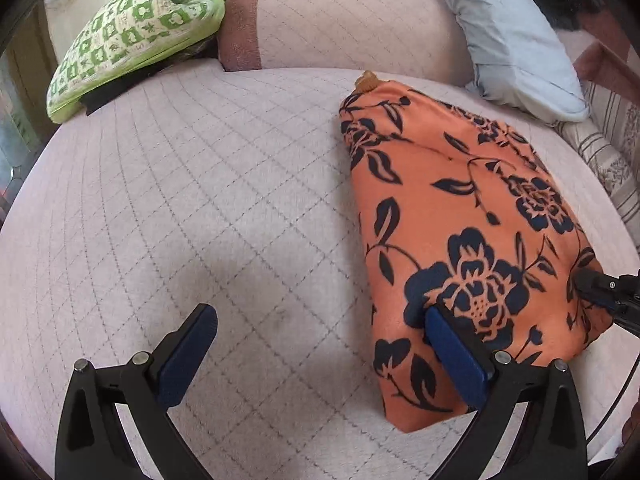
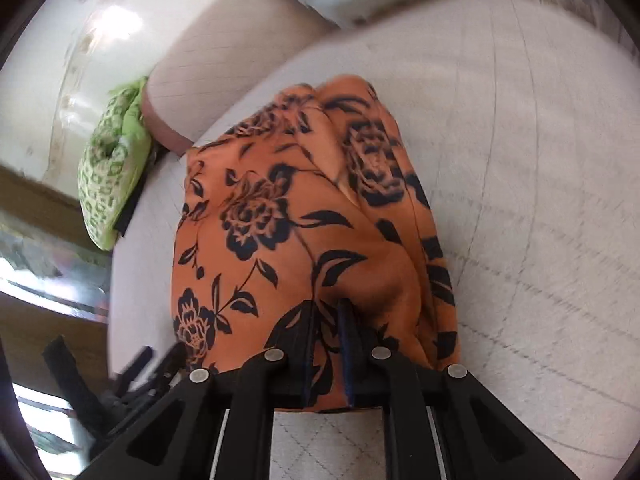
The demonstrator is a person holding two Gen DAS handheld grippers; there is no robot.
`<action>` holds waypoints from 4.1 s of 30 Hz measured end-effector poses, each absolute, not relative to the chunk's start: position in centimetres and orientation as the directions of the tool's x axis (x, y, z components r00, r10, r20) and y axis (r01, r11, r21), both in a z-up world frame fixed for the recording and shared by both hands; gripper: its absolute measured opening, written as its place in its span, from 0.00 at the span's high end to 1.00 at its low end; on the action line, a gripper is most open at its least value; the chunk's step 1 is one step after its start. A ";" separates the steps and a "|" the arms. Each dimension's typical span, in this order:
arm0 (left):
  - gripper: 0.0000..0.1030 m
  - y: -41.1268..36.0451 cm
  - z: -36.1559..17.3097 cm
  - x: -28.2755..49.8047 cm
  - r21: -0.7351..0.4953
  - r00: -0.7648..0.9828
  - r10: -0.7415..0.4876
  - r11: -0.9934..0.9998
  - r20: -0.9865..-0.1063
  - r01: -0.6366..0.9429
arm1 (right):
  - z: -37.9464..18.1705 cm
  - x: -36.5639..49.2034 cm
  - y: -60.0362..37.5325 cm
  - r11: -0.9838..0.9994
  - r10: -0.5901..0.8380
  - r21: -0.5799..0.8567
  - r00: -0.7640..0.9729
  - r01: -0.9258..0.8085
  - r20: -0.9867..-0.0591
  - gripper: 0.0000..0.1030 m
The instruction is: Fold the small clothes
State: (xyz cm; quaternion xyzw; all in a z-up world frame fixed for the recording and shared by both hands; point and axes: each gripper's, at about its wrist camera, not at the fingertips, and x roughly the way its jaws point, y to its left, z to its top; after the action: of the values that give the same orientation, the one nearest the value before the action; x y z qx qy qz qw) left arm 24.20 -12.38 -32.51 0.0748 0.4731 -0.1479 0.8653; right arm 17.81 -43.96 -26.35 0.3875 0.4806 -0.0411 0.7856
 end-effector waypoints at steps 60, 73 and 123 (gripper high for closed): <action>0.00 -10.9 -30.1 30.4 -0.137 0.562 -0.256 0.960 -0.786 0.246 | -20.9 32.8 -43.1 0.765 0.319 0.588 0.640 0.261 -0.699 0.86; 0.00 -14.9 -30.5 28.3 -0.076 0.543 -0.289 0.922 -0.788 0.380 | -22.0 20.1 -49.4 0.694 0.250 0.600 0.648 0.399 -0.720 0.24; 0.00 -16.0 -33.0 29.2 -0.335 0.296 -0.490 0.830 -0.820 0.446 | -28.4 20.7 -50.0 0.657 0.448 0.670 0.536 0.345 -0.715 0.24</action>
State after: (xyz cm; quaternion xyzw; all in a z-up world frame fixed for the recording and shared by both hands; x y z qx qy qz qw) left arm 29.16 -15.99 -33.00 -0.0215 0.5174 -0.2907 0.8046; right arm 20.66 -50.02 -28.37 0.4129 0.4804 0.0334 0.7731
